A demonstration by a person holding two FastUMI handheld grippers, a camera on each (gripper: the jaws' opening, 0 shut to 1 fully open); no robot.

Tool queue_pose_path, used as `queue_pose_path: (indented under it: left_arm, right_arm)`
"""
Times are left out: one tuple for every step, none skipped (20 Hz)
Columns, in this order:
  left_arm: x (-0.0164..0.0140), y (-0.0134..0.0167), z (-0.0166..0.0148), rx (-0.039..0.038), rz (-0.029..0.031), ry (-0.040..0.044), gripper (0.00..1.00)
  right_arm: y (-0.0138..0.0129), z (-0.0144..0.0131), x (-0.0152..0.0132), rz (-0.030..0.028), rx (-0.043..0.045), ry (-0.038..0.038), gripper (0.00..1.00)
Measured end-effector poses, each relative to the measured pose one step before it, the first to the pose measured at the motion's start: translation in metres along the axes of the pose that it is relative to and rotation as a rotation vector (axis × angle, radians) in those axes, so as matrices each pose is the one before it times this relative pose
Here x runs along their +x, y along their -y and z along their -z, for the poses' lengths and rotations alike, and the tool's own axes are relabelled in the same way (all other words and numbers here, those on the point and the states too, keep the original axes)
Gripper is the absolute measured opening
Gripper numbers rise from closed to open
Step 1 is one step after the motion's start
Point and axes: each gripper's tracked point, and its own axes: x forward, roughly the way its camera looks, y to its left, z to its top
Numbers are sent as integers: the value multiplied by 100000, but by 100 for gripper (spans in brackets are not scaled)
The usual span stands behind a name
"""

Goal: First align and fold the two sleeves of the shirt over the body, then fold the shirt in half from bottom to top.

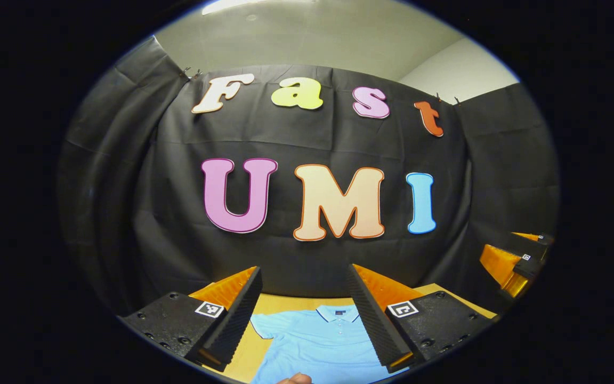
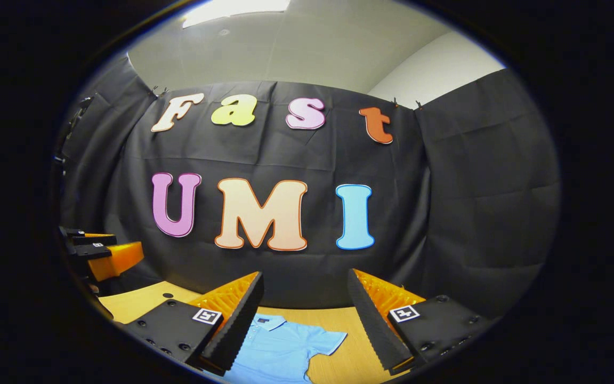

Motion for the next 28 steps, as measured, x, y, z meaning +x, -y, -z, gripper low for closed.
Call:
queue_pose_path:
  left_arm:
    - [258,-57,136,-912,-768,108,94]
    - [134,-39,9,-939,-284,-370,94]
    - [147,347,11,-1075,993,402,94]
    - [259,171,-108,-23,706,381,95]
    - [318,-129,340,929,297,-444,95]
    - [239,-177,120,1209,-239,92,95]
    - [275,-364,-2,896,-415,405,96]
    - [259,-255,-29,411,-208,-36,96]
    - [64,-206,21,229,273,-331,95]
    - [146,-391,8,369,7,-422,95]
    - [211,-571,122,297,-483,-295,95]
    - [201,-436,-47,258,-294,-100,95]
    - [183,-536,95,665,-791,-337,95]
    - [178,-475,70,727,-551,-180,95]
    - [143,-310,90,570,-191,-299,95]
    - [90,-333,13,671,-56,19,95]
    - [237,-546,81,656,-537,-250,95]
    - [190,-566,-78,370,-880,-169,95]
    - [168,-414,-5,-92,-536,159,95]
    - [195,-383,26,-188,-676,103,94]
    - [164,-558,126,92,-550,-299,95]
    - [197,-545,260,367,-693,-628,94]
    - [153,-388,51,359,-533,-466,95]
    - [243,-383,131,334,-470,-241,95]
    - [196,-296,-51,264,-321,-61,95]
    - [192,-288,201,430,-238,-322,95]
    - [303,-233,191,558,-367,-619,95]
    - [205,-162,282,306,-88,-642,95]
  right_arm:
    - [657,173,727,566,-765,33,98]
    - [570,604,827,1023,-1405,-816,98]
    - [629,1002,959,837,-1601,-1834,98]
    - [490,1085,1063,1004,-1336,-2595,98]
    - [422,1403,950,806,-647,-3433,98]
    - [247,1198,950,158,293,-3277,98]
    - [229,1053,1072,396,326,-2161,98]
    - [439,736,1019,1452,231,-1461,98]
    - [501,844,1053,1638,96,-1191,98]
    - [181,755,1031,1248,80,-1612,98]
    - [-48,672,1118,592,-132,-1215,98]
    - [80,548,1103,880,-303,-896,98]
    - [82,744,1012,678,-142,-1236,99]
    - [-12,719,1023,467,261,-1298,98]
    - [-118,820,1030,-28,322,-1729,98]
    - [-101,957,986,-66,332,-2344,98]
    - [75,1079,1010,290,406,-2836,98]
    - [162,952,808,889,-192,-2655,98]
    - [331,875,843,1263,-645,-1833,98]
    - [252,729,794,1344,-645,-1770,98]
    - [-16,852,728,393,-315,-1627,99]
    - [-92,715,729,346,-114,-1478,99]
    - [-6,662,728,471,-373,-1636,100]
    - [-69,714,737,458,-281,-1606,100]
    - [-6,859,607,469,-276,-1677,100]
    - [-16,893,727,531,-169,-1762,99]
    - [-40,1089,716,600,-58,-2398,99]
    - [4,885,759,539,-45,-2290,99]
